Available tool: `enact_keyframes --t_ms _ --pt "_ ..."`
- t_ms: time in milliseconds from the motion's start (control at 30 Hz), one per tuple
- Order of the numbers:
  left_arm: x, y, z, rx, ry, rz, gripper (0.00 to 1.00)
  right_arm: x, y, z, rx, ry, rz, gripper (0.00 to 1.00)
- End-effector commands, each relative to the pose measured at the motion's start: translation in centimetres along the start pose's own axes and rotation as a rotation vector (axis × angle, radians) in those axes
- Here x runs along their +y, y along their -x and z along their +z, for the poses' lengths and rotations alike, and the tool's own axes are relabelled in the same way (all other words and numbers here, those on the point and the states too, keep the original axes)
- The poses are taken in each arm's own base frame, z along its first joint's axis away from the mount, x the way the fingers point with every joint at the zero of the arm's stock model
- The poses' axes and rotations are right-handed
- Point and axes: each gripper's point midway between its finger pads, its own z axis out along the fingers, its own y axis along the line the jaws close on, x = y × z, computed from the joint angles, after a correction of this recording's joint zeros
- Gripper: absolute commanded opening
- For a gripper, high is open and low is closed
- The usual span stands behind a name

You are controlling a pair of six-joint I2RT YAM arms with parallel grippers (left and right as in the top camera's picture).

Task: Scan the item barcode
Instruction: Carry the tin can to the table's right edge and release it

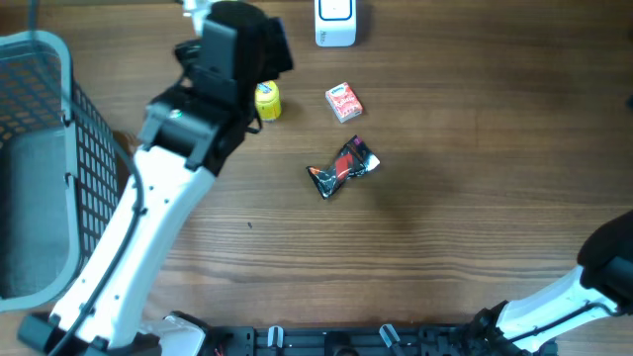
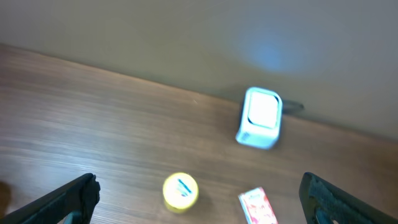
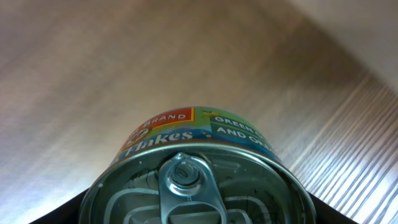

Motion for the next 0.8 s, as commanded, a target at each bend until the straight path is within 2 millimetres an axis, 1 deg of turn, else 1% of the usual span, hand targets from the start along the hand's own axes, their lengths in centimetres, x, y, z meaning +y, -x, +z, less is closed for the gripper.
enact_keyframes --t_ms 0,67,133,267,333,400,500,533,567,600,633,700,767 --pt "-2.0 -1.7 0.9 0.047 -0.032 0.048 1.00 -1.1 -4.2 5.7 0.144 -0.003 0.062 0.58" --pt "-2.6 -2.3 1.1 0.059 -0.039 0.062 1.00 -1.9 -5.8 8.7 0.175 -0.016 0.096 0.57" --pt "-3.2 -2.7 1.1 0.067 -0.049 0.072 1.00 -2.1 -7.0 10.9 0.199 -0.019 0.098 0.57" --pt "-4.7 -3.8 1.1 0.084 -0.075 0.096 1.00 -2.0 -9.2 14.4 0.252 -0.027 0.094 0.57" --pt "-5.3 -4.3 1.2 0.092 -0.082 0.106 1.00 -2.1 -10.2 15.7 0.281 -0.032 0.093 0.57" --pt "-5.7 -4.8 1.4 0.100 -0.086 0.116 1.00 -2.1 -10.9 16.5 0.298 -0.035 0.091 0.57" --pt "-6.0 -5.3 1.6 0.110 -0.087 0.125 1.00 -2.4 -11.0 17.1 0.295 -0.054 0.087 0.59" --pt "-6.0 -5.5 1.8 0.115 -0.085 0.128 1.00 -2.6 -11.0 17.1 0.292 -0.064 0.086 0.61" --pt "-6.1 -5.6 2.0 0.118 -0.083 0.129 1.00 -2.8 -10.9 17.1 0.288 -0.074 0.083 0.67" --pt "-6.1 -5.7 2.1 0.120 -0.082 0.131 1.00 -3.0 -10.8 17.1 0.284 -0.085 0.076 0.78" --pt "-6.1 -5.7 2.1 0.120 -0.082 0.131 1.00 -3.0 -10.7 17.1 0.283 -0.085 0.058 0.99" --pt "-6.1 -5.6 2.1 0.116 -0.084 0.129 1.00 -3.1 -10.4 16.8 0.279 -0.088 0.016 1.00" --pt "-6.4 -5.2 2.1 0.101 -0.092 0.125 1.00 -3.3 -10.0 16.0 0.268 -0.099 0.034 1.00"
